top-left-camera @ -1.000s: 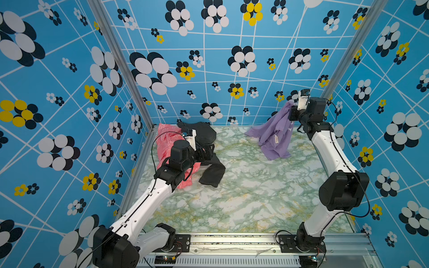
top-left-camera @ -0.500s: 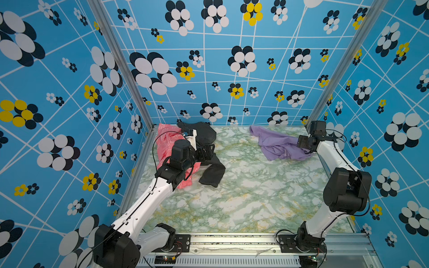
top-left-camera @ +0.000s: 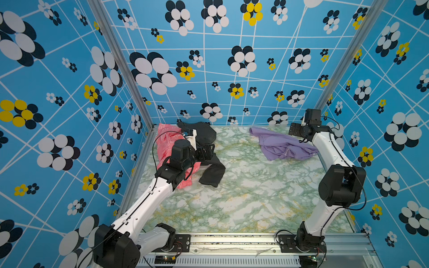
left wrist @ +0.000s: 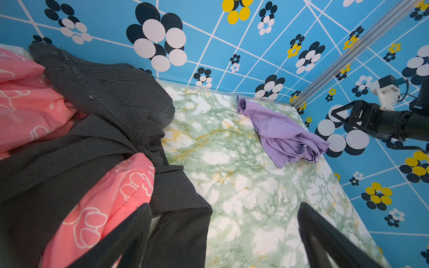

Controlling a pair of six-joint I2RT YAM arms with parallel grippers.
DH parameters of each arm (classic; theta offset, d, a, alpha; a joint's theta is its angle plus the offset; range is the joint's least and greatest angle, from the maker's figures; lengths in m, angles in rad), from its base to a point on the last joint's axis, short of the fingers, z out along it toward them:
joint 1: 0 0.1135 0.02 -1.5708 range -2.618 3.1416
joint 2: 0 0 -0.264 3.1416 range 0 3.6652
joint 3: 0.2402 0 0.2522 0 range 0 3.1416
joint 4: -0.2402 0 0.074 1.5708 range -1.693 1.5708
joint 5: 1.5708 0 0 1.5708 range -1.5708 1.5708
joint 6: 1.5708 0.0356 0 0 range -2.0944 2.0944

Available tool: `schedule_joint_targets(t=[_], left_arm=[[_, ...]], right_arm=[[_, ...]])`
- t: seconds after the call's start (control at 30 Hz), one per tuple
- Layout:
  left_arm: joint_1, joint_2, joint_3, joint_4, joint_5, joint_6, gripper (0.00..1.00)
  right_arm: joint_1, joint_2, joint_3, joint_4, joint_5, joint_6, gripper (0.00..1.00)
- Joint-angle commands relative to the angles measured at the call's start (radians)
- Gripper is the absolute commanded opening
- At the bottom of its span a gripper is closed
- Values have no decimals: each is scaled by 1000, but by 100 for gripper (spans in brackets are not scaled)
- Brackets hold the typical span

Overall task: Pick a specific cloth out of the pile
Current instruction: 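Lower the lavender shirt onto the far table corner and open the right gripper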

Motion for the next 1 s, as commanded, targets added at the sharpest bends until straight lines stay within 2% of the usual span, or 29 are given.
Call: schedule_joint_targets(t=[0.0, 0.17, 0.43, 0.97], left_arm=[[11, -12, 14, 23, -2, -5, 99], [13, -34, -7, 20, -17, -9, 99], [16, -41, -21, 21, -24, -13, 99], [28, -30, -32, 31, -19, -13, 99]], right_arm=[[10, 106, 65, -135, -59, -25, 99], [10, 231, 168, -273, -62, -34, 99], [10, 339, 170, -368, -86, -23, 99], [9, 378, 58, -423, -137, 27, 99]])
